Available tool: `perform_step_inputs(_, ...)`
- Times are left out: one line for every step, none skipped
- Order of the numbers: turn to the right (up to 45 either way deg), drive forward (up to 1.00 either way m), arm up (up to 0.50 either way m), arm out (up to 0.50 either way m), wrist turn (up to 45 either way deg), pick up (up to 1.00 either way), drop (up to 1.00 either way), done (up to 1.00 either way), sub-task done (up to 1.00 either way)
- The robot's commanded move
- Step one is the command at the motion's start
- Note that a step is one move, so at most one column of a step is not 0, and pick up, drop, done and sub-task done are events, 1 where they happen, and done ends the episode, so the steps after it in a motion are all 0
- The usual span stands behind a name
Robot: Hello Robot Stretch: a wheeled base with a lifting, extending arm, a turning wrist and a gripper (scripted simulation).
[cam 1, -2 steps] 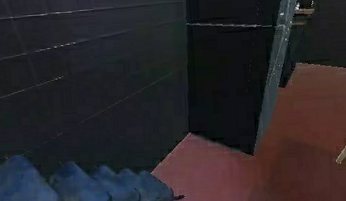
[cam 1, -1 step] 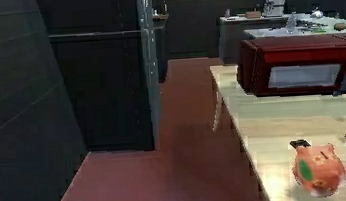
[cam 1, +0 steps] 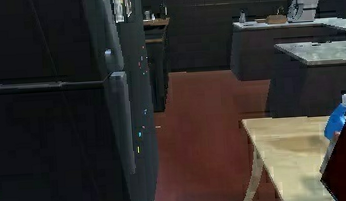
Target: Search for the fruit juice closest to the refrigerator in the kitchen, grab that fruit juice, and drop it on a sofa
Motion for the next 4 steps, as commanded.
perform_step_inputs(3.0,0.00,0.00,0.00,0.0,0.00,0.00,0.00,0.00)
perform_step_inputs(0.0,0.35,0.00,0.00,0.0,0.00,0.00,0.00,0.00)
perform_step_inputs(-21.0,0.00,0.00,0.00,0.0,0.00,0.00,0.00,0.00)
perform_step_inputs(0.0,0.00,0.50,0.00,0.0,0.00,0.00,0.00,0.00)
